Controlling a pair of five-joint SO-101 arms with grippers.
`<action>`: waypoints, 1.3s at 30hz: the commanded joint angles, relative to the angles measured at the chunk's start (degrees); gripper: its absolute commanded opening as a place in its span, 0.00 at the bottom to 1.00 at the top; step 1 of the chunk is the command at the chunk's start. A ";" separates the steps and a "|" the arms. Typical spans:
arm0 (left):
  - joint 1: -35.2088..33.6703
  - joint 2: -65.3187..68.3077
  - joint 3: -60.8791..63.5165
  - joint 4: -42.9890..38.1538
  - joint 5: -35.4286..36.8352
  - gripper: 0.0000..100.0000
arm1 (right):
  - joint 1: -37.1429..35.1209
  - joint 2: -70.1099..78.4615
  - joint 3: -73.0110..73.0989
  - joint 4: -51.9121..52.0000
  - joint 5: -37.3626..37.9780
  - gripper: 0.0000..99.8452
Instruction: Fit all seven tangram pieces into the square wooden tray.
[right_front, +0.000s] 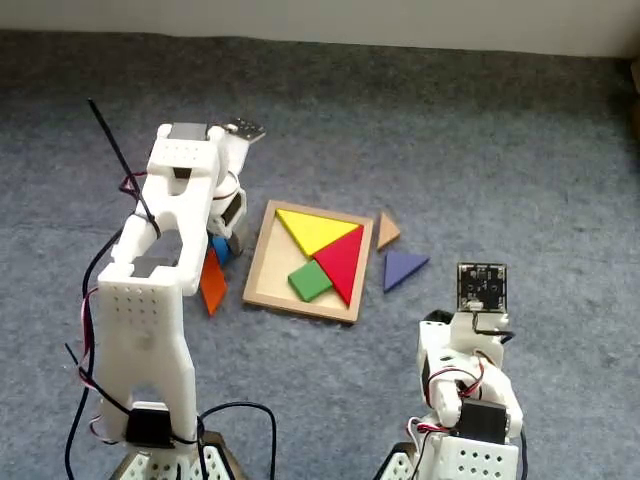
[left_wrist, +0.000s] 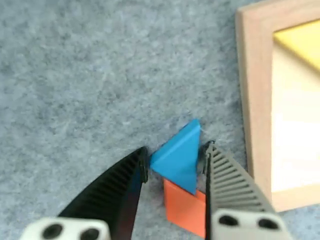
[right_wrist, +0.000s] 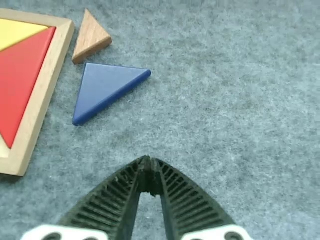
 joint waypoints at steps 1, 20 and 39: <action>1.98 -0.31 -1.10 2.02 -0.53 0.17 | 0.84 -0.04 7.87 -1.10 -0.35 0.01; 6.73 -14.55 -0.66 8.44 -0.53 0.16 | 0.84 -0.04 7.78 -1.10 -0.35 0.01; 1.10 -15.25 2.68 6.07 -0.62 0.27 | 0.92 -0.04 7.78 -1.10 -0.35 0.01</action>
